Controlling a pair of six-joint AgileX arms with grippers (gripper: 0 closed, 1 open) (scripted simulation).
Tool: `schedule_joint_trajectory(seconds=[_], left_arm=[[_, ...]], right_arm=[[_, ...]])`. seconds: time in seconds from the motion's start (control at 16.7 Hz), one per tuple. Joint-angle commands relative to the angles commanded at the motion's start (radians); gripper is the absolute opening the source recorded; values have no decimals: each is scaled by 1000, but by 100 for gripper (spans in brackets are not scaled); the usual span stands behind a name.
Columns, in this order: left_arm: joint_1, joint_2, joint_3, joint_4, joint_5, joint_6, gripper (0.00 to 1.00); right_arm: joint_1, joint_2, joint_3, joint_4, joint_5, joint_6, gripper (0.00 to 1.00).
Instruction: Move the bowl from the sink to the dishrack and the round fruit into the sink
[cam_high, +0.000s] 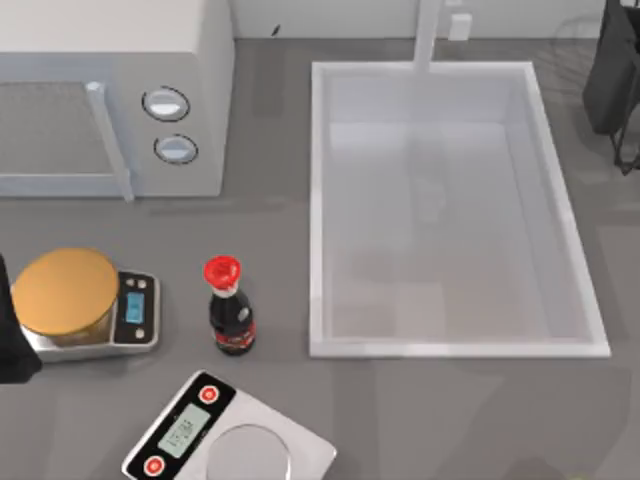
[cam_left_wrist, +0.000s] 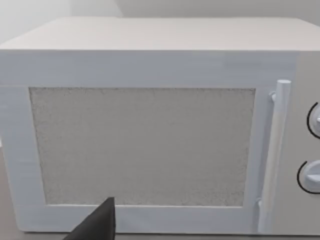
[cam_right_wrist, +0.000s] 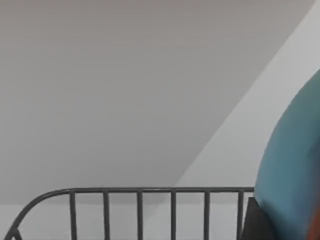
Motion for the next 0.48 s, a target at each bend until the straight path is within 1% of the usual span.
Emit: schedule_joint_trajectory(seconds=[0.3, 0.48], left_arm=[[0, 0, 0, 0, 0, 0, 100], [0, 0, 0, 0, 0, 0, 100]], right_arm=[[1, 3, -4, 6, 1, 0, 0], [1, 3, -4, 6, 1, 0, 23]])
